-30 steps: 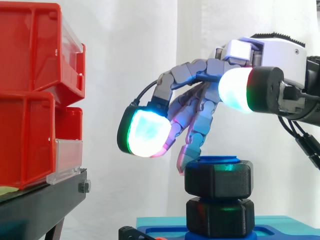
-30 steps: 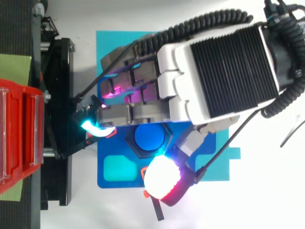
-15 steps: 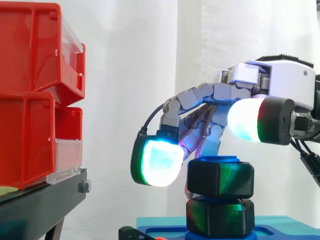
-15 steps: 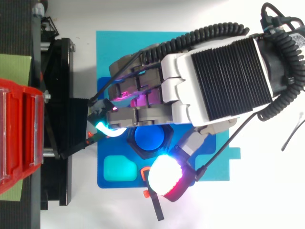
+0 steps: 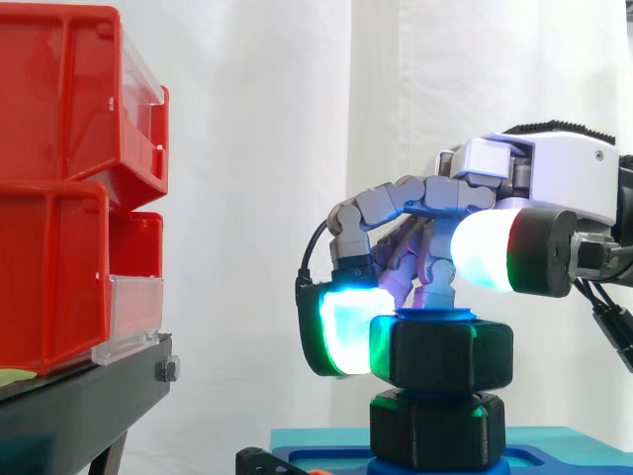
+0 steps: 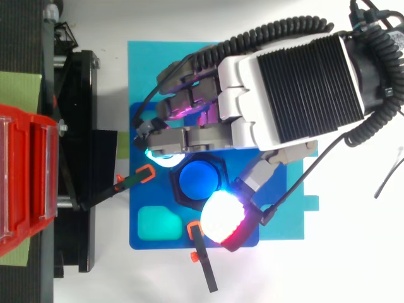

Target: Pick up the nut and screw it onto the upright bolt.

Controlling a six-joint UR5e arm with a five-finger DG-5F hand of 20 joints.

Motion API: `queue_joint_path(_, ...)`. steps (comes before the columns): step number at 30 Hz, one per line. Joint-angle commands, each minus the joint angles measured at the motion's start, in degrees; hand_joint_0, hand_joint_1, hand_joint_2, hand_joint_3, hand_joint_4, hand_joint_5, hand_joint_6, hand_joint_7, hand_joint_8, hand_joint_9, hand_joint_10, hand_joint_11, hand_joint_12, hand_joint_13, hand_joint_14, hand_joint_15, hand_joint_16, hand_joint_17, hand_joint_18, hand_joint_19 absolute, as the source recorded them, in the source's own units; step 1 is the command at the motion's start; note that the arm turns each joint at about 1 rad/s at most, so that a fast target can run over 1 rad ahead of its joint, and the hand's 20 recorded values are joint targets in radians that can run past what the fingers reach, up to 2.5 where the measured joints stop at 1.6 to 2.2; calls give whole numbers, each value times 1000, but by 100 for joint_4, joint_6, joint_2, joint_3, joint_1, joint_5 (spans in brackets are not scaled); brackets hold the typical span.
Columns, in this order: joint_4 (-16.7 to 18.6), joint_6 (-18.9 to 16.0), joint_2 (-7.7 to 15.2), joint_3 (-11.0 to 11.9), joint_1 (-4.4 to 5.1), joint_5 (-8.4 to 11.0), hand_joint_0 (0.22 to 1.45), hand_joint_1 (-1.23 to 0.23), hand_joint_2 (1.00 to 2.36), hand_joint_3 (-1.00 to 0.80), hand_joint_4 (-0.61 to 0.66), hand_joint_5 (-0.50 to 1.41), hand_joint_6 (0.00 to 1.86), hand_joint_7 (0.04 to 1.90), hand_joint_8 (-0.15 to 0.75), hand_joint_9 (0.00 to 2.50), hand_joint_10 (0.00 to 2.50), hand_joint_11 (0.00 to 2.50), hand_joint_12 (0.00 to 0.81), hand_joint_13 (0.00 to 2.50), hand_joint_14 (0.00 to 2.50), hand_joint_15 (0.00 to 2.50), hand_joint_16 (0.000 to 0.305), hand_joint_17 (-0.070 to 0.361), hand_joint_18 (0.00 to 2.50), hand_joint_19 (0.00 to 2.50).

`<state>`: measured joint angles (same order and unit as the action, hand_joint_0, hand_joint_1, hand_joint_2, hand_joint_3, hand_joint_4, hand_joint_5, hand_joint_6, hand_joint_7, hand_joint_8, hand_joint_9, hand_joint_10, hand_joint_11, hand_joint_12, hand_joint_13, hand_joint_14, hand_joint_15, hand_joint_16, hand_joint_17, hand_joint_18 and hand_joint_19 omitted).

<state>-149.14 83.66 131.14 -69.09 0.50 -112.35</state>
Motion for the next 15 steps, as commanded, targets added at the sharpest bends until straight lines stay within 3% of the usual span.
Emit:
queue_joint_path(1,17,1,-1,1,-50,-59,527,-207,1000,-500,51,45,672,1113,218,1660,9,215,104,1192,0,36,12,26,943,365)
queue_joint_path(5,61,10,-1,1,-138,-164,529,-223,1000,-500,55,49,709,1006,211,1814,12,294,94,1327,3,74,7,17,1061,419)
queue_joint_path(6,105,10,-1,1,-208,-261,528,-234,1000,-500,49,51,710,1002,204,1847,14,303,97,1353,3,77,7,15,1089,426)
queue_joint_path(15,122,1,-1,1,-375,-507,525,-253,1000,-500,52,59,701,1012,202,1927,13,329,91,1451,4,100,5,12,1169,442)
